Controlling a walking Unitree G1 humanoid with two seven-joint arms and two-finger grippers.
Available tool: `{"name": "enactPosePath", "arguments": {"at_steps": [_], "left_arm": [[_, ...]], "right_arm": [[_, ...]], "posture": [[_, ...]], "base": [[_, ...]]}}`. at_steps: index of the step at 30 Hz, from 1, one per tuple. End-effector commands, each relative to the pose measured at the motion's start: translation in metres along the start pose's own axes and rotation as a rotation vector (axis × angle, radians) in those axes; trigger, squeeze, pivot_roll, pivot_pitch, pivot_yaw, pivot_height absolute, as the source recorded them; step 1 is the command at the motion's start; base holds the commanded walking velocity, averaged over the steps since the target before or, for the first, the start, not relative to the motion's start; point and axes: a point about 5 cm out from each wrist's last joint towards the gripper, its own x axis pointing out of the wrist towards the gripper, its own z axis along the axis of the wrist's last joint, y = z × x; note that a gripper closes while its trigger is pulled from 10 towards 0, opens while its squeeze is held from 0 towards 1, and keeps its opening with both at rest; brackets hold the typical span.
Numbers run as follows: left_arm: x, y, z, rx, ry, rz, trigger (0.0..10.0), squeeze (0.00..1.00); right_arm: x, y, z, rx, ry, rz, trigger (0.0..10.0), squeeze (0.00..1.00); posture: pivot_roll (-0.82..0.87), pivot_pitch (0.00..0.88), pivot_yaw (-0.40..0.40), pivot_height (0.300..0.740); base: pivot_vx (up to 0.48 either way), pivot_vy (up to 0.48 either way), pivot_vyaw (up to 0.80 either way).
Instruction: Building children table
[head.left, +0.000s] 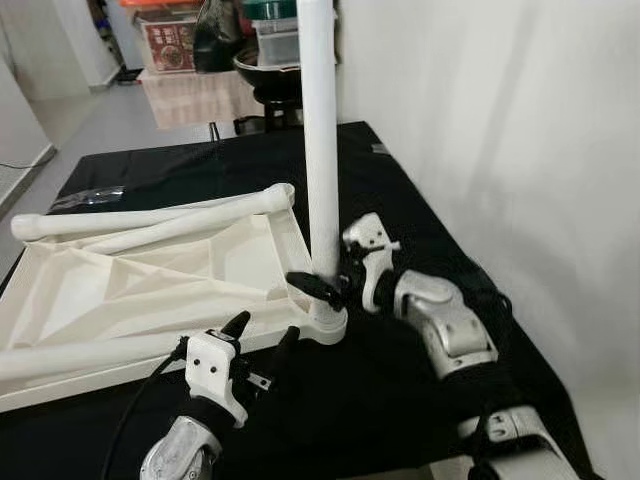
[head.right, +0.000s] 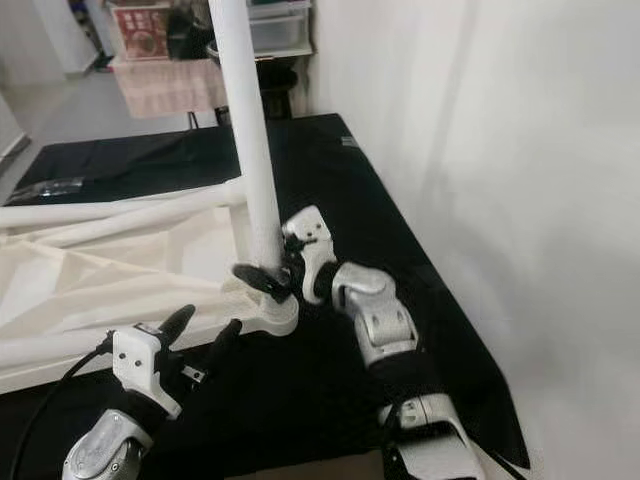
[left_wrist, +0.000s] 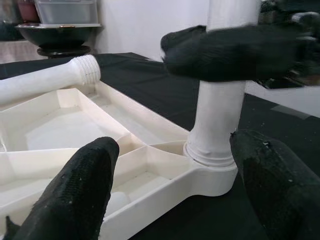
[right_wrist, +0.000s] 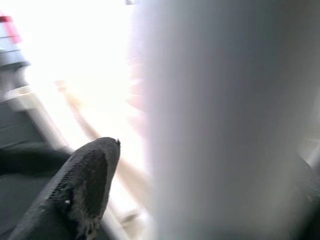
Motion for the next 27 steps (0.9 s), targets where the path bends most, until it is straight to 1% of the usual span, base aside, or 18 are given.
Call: {"name": "enactPosePath", "arguments": {"at_steps": [1,2,3,4,8,9,10,15,17,20,21,22,23,24,25,26,27], "left_arm": [[-0.001,0.001,-0.004,-0.012,0.013,0.006,10.0,0.00],[0.000,0.001,-0.004,-0.012,0.014,0.005,10.0,0.00],[0.001,0.001,-0.005,-0.012,0.015,0.005,10.0,0.00],[0.001,0.001,-0.005,-0.012,0.016,0.005,10.0,0.00],[0.001,0.001,-0.005,-0.013,0.016,0.005,10.0,0.00],[0.002,0.001,-0.006,-0.013,0.017,0.005,10.0,0.00],[0.002,0.001,-0.006,-0.014,0.017,0.005,10.0,0.00],[0.002,0.001,-0.006,-0.014,0.018,0.005,10.0,0.00],[0.002,0.000,-0.006,-0.014,0.018,0.005,10.0,0.00],[0.001,-0.001,-0.005,-0.014,0.017,0.004,10.0,0.00],[0.001,-0.001,-0.005,-0.014,0.017,0.004,10.0,0.00],[0.001,-0.001,-0.005,-0.014,0.016,0.004,10.0,0.00],[0.000,-0.001,-0.005,-0.013,0.015,0.004,10.0,0.00],[0.000,-0.001,-0.005,-0.013,0.015,0.004,10.0,0.00],[-0.001,-0.001,-0.004,-0.012,0.015,0.003,10.0,0.00],[-0.002,-0.001,-0.004,-0.011,0.015,0.003,10.0,0.00],[-0.002,-0.001,-0.004,-0.011,0.015,0.003,10.0,0.00]], "right_arm": [[0.001,0.003,-0.001,-0.004,0.002,0.084,10.0,0.00],[0.000,0.002,0.002,-0.028,0.024,0.201,10.0,0.00],[0.001,0.001,0.004,-0.039,0.048,0.278,10.0,0.00],[0.004,-0.003,0.006,-0.029,0.059,0.318,10.0,0.00],[0.007,-0.005,0.008,-0.017,0.064,0.335,10.0,0.00],[0.011,-0.008,0.010,0.000,0.068,0.330,6.7,0.00],[0.014,-0.010,0.011,0.015,0.068,0.337,0.0,0.00],[0.015,-0.012,0.010,0.030,0.066,0.337,0.0,0.00],[0.014,-0.015,0.007,0.044,0.068,0.314,0.0,0.00],[0.007,-0.018,-0.008,0.072,0.068,0.223,0.0,0.00],[0.007,-0.018,-0.008,0.072,0.068,0.223,0.0,0.00],[0.003,-0.018,-0.016,0.078,0.078,0.184,0.0,0.00],[-0.002,-0.015,-0.029,0.073,0.113,0.143,0.0,0.00],[-0.002,-0.015,-0.029,0.073,0.113,0.143,0.0,0.00],[-0.004,-0.010,-0.041,0.069,0.149,0.083,0.0,0.00],[-0.005,-0.007,-0.048,0.064,0.172,0.047,0.0,0.00],[-0.005,-0.007,-0.048,0.064,0.172,0.047,0.0,0.00]], "posture": [[0.01,0.000,0.004,0.740],[0.02,0.000,0.001,0.740],[0.02,0.000,0.000,0.740],[0.02,0.000,0.000,0.740],[0.02,0.000,0.000,0.740],[0.03,0.000,-0.003,0.740],[0.03,0.000,-0.003,0.740],[0.04,0.000,-0.005,0.740],[0.03,0.000,-0.003,0.740],[0.03,0.000,-0.004,0.740],[0.03,0.000,-0.004,0.740],[0.03,0.000,-0.005,0.740],[0.02,0.000,-0.008,0.740],[0.02,0.000,-0.008,0.740],[0.02,0.000,-0.011,0.740],[0.02,0.000,-0.011,0.740],[0.02,0.000,-0.011,0.740]], "base": [[0.000,0.000,0.00],[0.000,0.000,0.00],[0.000,0.000,0.00],[0.000,0.000,0.00],[0.000,0.000,0.00],[0.000,0.000,0.00],[0.000,0.000,0.00],[0.000,0.000,0.00],[0.000,0.000,0.00],[0.000,0.000,0.00],[0.000,0.000,0.00],[0.000,0.000,0.00],[0.000,0.000,0.00],[0.000,0.000,0.00],[0.000,0.000,0.00],[0.000,0.000,0.00],[0.000,0.000,0.00]]}}
